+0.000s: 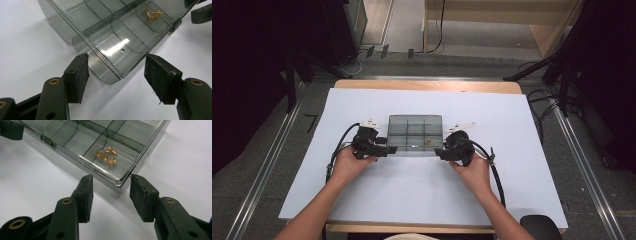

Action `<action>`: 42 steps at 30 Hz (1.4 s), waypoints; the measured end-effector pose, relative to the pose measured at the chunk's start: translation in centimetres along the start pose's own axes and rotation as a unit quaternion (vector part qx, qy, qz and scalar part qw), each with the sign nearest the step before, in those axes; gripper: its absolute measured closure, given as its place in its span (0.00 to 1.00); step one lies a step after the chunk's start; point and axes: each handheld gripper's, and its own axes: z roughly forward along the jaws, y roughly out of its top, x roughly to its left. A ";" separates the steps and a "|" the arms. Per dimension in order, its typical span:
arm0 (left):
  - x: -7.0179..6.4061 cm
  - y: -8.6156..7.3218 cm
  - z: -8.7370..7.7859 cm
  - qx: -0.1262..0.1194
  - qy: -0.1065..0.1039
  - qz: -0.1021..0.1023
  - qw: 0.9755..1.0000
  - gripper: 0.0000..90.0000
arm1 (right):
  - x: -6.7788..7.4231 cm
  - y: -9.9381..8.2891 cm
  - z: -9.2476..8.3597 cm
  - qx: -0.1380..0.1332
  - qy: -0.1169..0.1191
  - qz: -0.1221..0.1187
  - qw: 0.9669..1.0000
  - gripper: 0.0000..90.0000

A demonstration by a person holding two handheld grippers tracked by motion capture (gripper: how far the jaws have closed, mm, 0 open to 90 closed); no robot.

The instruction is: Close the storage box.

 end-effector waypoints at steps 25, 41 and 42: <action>0.3 0.9 -3.0 0.001 0.000 -0.005 1.000 0.39 | -2.3 0.1 -3.1 -0.055 -0.005 0.006 0.998 0.49; 2.2 0.7 -4.4 -0.012 0.021 -0.027 0.999 0.39 | -4.1 -0.1 -2.9 -0.054 -0.033 0.038 0.997 0.39; 2.2 0.7 -4.4 -0.012 0.021 -0.027 0.999 0.39 | -4.1 -0.1 -2.9 -0.054 -0.033 0.038 0.997 0.39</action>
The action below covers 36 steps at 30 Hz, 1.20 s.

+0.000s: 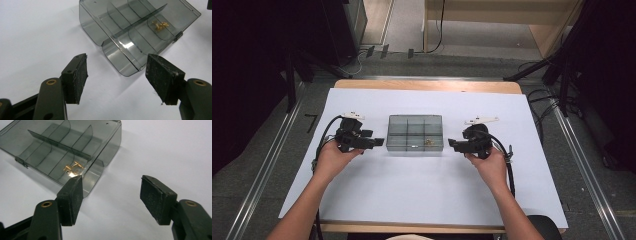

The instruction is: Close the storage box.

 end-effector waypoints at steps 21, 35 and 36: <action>1.9 -0.5 0.2 -0.011 0.011 -0.025 1.000 0.37 | -2.2 0.0 0.1 0.003 -0.034 0.025 0.999 0.36; 2.8 -0.9 0.7 -0.017 0.027 -0.036 0.999 0.37 | -2.9 -0.2 0.5 0.021 -0.028 0.029 0.999 0.29; 2.9 -1.0 0.9 -0.017 0.038 -0.033 0.999 0.37 | -2.9 -0.2 0.5 0.022 -0.028 0.030 0.999 0.29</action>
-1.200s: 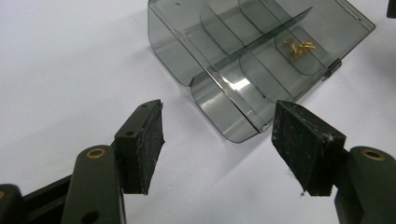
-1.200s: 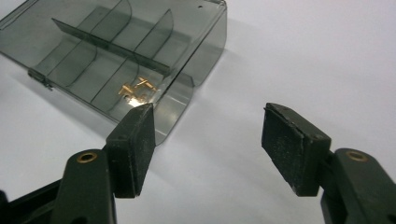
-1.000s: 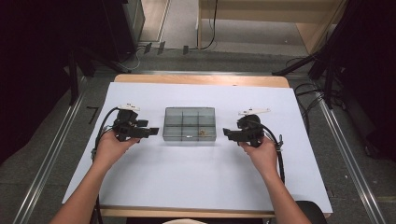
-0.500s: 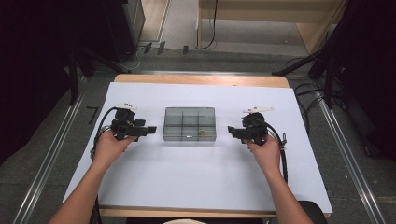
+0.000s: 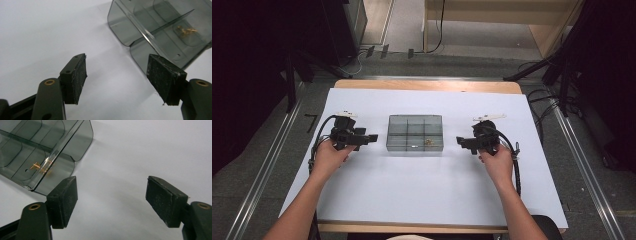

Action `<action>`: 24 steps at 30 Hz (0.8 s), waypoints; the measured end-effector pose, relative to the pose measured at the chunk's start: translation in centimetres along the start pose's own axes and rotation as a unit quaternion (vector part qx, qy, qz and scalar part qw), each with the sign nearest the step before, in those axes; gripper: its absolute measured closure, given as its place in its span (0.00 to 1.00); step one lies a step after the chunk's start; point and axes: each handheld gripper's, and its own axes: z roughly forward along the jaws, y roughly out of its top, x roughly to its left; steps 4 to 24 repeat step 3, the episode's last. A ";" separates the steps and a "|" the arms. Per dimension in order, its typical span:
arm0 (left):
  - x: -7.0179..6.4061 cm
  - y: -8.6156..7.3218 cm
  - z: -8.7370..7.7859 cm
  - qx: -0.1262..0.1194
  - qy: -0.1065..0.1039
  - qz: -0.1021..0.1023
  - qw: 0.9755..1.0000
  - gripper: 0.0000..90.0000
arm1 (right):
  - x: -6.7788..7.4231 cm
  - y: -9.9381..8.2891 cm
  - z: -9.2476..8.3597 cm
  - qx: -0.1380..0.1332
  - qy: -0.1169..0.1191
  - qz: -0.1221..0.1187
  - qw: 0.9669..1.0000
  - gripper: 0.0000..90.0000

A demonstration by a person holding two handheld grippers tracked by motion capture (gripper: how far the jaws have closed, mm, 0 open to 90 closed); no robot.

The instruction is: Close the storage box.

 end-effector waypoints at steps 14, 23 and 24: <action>0.5 -0.3 1.0 -0.005 0.009 0.014 1.000 0.30 | -0.1 0.0 0.2 0.001 0.000 -0.006 1.000 0.29; 0.5 -0.3 1.0 -0.005 0.009 0.014 1.000 0.30 | -0.1 0.0 0.2 0.001 0.000 -0.006 1.000 0.29; 0.5 -0.3 1.0 -0.005 0.009 0.014 1.000 0.30 | -0.1 0.0 0.2 0.001 0.000 -0.006 1.000 0.29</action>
